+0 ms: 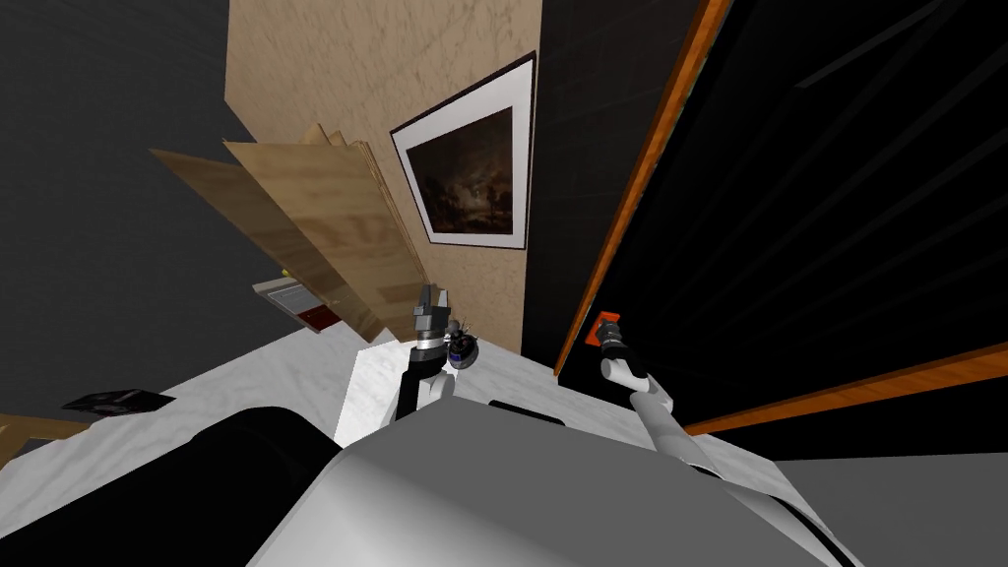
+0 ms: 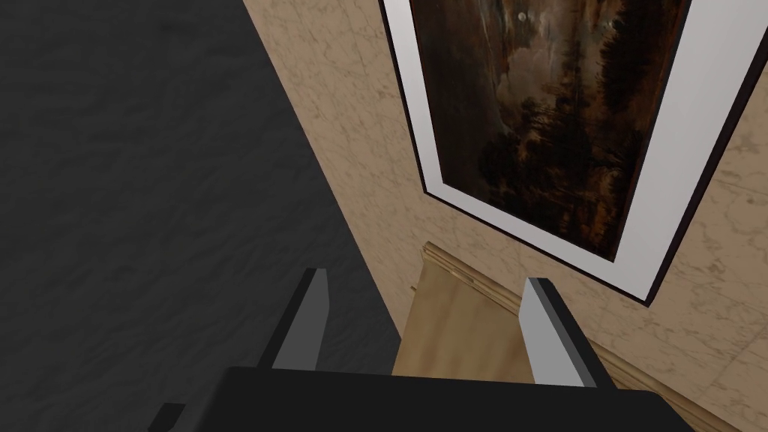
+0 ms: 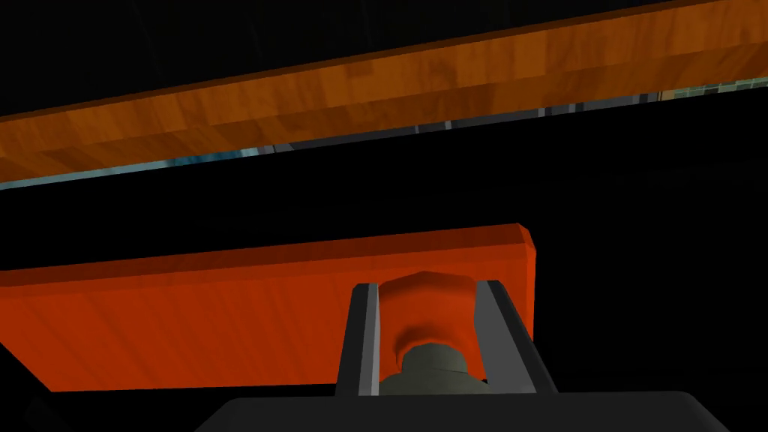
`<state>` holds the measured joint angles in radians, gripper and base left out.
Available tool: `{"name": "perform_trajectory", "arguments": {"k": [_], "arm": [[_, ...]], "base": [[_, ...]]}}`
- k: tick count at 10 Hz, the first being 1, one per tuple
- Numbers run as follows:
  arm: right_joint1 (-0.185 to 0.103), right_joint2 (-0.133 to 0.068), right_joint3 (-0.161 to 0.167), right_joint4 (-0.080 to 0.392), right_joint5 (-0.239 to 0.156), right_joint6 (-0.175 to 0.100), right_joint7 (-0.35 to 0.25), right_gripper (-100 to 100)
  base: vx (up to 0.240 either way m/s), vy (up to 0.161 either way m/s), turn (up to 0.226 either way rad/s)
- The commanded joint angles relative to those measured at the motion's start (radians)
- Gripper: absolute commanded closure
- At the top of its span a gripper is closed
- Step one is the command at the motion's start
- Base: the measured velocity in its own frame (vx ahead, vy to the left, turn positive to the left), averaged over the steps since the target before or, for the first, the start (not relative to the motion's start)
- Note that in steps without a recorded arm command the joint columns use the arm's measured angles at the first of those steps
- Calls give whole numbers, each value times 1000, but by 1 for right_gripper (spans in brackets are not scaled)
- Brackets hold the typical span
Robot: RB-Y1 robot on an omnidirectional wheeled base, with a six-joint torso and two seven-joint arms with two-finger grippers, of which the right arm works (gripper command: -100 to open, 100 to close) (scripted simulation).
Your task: Pull the door open
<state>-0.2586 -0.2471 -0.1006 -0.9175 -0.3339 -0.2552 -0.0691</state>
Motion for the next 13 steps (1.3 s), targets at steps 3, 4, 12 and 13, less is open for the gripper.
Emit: {"name": "perform_trajectory", "arguments": {"k": [3, 4, 12, 13], "arm": [[14, -20, 0, 11, -35, -12, -98, 100], [14, -20, 0, 11, -35, -12, -99, 100], [9, -24, 20, 16, -93, -42, -264, 100], [8, -25, 25, 17, -108, -50, -303, 100]], "base": [[-44, -41, 78], [-33, -27, 47], [-55, -30, 68], [-67, -44, 78]]}}
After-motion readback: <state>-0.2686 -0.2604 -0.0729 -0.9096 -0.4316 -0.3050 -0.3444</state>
